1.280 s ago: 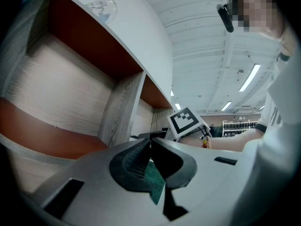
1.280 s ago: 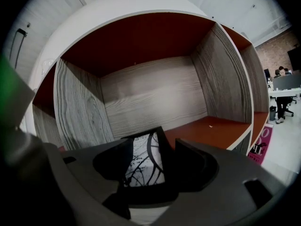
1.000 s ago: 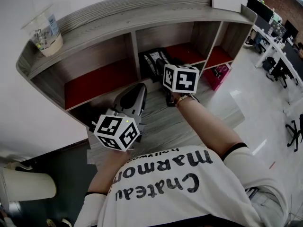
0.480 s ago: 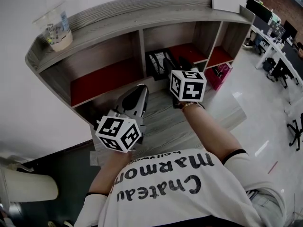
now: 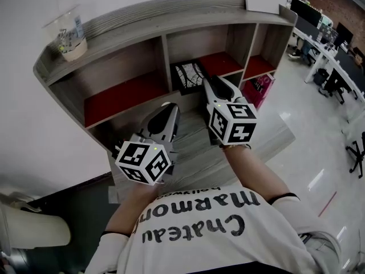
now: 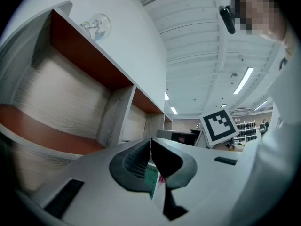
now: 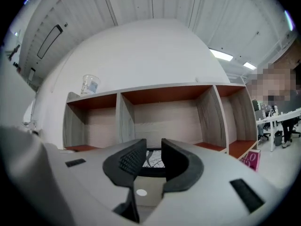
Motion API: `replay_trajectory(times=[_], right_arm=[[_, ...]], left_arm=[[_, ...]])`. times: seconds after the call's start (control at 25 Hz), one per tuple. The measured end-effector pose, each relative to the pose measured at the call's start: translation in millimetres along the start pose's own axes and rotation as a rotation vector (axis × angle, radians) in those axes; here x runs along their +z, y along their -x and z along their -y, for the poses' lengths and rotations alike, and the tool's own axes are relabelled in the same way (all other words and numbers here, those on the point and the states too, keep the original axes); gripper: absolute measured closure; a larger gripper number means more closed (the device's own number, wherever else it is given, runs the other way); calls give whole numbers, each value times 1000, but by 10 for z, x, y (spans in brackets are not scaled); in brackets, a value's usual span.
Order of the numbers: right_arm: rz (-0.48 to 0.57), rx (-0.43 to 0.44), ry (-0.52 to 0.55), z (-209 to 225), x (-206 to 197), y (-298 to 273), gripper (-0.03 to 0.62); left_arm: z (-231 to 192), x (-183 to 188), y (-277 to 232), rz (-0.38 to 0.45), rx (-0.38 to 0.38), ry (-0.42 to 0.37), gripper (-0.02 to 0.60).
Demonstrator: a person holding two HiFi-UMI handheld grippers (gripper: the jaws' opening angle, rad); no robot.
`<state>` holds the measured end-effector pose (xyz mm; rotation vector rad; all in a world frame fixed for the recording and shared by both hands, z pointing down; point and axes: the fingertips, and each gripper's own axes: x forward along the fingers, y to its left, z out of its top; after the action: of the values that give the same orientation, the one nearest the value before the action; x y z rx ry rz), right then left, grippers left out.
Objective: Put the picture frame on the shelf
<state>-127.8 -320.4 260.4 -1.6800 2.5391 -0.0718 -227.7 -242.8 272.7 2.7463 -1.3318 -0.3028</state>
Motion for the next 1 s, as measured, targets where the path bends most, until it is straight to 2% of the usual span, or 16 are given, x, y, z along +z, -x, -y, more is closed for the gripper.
replay_trajectory(times=[0.28, 0.4, 0.72, 1.0], right_arm=[[40, 61, -23, -66, 151, 366, 531], [48, 90, -9, -77, 203, 552, 586], [24, 159, 32, -88, 174, 1054, 586], [2, 175, 30, -25, 86, 1502, 588]], left_arm=[[235, 76, 35, 21, 37, -18, 557], [378, 96, 79, 33, 66, -16, 557], [795, 71, 228, 67, 121, 8, 557], [1196, -57, 428, 64, 149, 6, 557]])
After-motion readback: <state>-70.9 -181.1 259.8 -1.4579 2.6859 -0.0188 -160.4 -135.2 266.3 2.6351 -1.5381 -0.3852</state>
